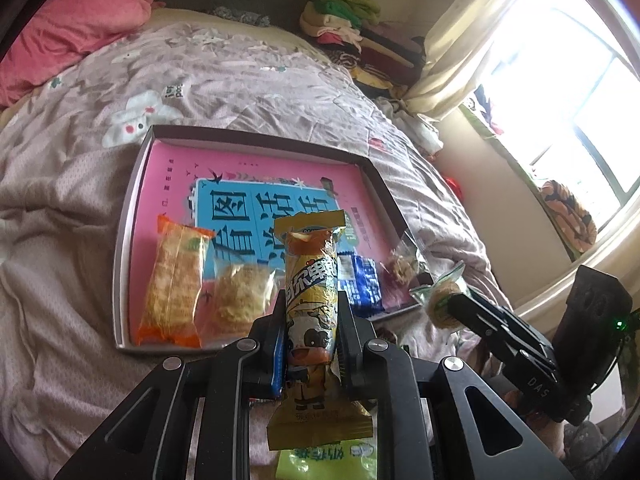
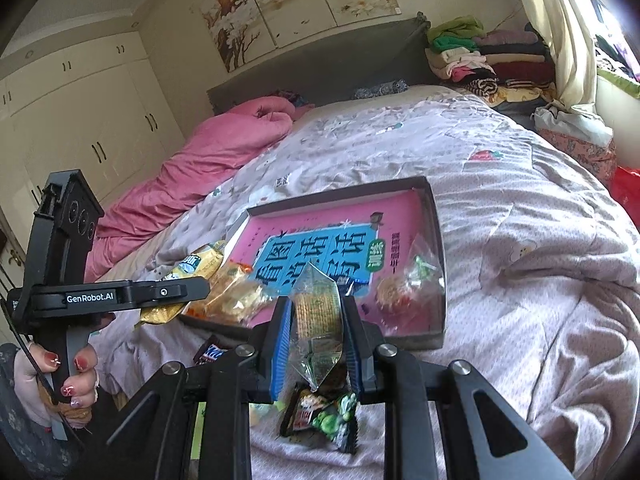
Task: Organize snacks
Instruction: 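Carry the yellow stick snack and the cookie bag over the tray with both grippers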
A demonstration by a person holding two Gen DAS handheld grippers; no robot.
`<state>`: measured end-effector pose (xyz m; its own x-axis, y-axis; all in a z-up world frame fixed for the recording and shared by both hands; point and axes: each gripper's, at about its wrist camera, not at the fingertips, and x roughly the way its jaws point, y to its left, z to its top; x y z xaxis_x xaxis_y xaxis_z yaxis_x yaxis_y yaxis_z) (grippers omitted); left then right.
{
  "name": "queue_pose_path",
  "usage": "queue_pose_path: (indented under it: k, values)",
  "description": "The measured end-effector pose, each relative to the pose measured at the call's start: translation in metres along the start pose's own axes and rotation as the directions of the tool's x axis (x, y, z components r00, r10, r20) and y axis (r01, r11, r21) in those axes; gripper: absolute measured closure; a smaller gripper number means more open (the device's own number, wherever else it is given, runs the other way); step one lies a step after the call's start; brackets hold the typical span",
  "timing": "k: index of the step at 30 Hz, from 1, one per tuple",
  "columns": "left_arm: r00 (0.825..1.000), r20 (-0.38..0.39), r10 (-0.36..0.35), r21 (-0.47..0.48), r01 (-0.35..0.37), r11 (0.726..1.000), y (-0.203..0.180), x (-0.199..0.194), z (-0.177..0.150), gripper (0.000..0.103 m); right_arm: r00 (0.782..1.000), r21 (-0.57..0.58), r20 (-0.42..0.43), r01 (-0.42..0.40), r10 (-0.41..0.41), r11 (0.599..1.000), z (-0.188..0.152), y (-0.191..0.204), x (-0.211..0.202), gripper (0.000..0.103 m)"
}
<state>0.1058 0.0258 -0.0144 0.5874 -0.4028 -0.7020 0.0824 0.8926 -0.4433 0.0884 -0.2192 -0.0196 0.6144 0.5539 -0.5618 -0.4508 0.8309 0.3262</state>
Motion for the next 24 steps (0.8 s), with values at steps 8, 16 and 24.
queue_pose_path:
  k: [8, 16, 24]
  values:
    - [1.0, 0.008, 0.028, 0.026, -0.029, 0.999, -0.007, 0.009, 0.005, 0.082, 1.0, -0.02, 0.016, 0.025, -0.024, 1.0, 0.01, -0.004, 0.007, 0.078]
    - [0.998, 0.003, 0.063, 0.05, -0.063, 0.997, -0.012, 0.027, 0.012, 0.082, 0.999, -0.017, 0.001, 0.036, -0.036, 0.999, 0.014, -0.01, 0.018, 0.078]
    - [0.996, -0.012, 0.092, 0.068, -0.091, 0.993, -0.014, 0.047, 0.016, 0.082, 0.999, -0.022, -0.019, 0.047, -0.047, 0.999, 0.015, -0.014, 0.032, 0.078]
